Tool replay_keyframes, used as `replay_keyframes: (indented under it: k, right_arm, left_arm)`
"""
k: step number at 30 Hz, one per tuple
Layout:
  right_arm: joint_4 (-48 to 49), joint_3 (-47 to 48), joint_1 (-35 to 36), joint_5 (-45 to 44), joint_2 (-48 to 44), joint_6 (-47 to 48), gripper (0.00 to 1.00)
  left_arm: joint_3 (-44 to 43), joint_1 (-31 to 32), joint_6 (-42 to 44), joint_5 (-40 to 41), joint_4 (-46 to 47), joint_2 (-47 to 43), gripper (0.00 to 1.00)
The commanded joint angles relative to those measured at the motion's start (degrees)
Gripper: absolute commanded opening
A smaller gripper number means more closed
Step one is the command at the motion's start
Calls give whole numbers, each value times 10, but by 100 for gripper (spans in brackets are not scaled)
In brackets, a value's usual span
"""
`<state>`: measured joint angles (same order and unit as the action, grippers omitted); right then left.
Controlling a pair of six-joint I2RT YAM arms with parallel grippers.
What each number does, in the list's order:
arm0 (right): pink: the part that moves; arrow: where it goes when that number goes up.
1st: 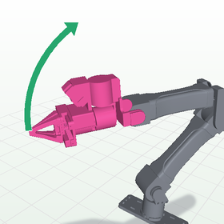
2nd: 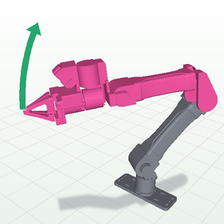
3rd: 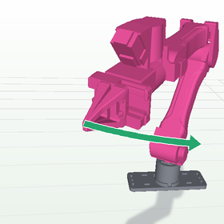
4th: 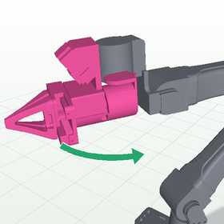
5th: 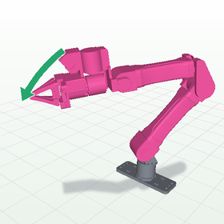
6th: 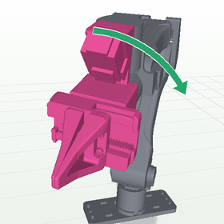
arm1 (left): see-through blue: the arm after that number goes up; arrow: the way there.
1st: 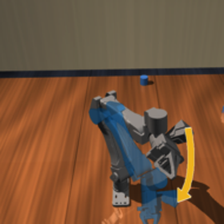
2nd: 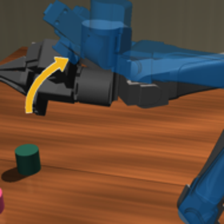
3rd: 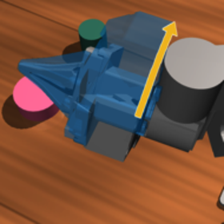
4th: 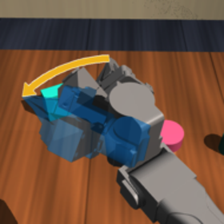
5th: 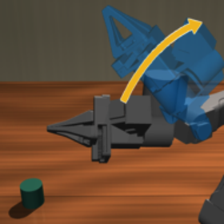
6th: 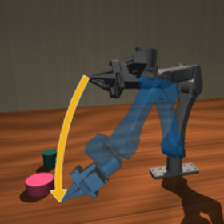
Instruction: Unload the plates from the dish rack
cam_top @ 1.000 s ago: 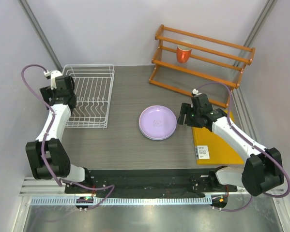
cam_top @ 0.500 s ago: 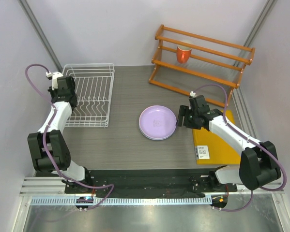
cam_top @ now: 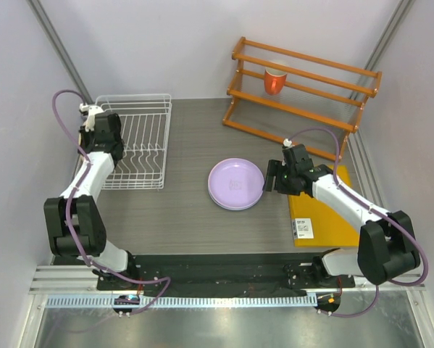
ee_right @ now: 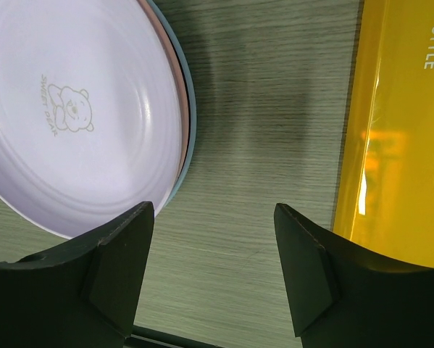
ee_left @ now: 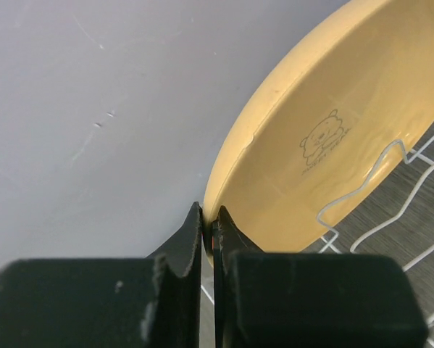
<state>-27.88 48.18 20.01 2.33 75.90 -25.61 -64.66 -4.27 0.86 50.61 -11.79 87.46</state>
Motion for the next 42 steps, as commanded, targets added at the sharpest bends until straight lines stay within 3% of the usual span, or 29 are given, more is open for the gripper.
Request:
replay_keyframes:
  k: [1,17,33,36,39,42]
  right_arm:
    - [13,-2,-3,3,-26,5,73]
    - [-12,0,-5,-6,-69,6,73]
    - [-51,12,-4,-8,-126,1,73]
    - [-62,28,-5,-13,-137,5,73]
    - [-67,45,-5,-6,-146,14,73]
    - [-63,67,-4,39,-153,16,73]
  left_arm:
    - [-24,34,62,98,90,2,0]
    - [2,69,118,199,116,3,0]
    - [-58,120,149,211,67,-110,0]
    - [-89,146,90,163,-39,-143,0]
    - [-148,168,-50,61,-217,-163,0]
    - [-167,182,-160,-100,-313,-194,0]
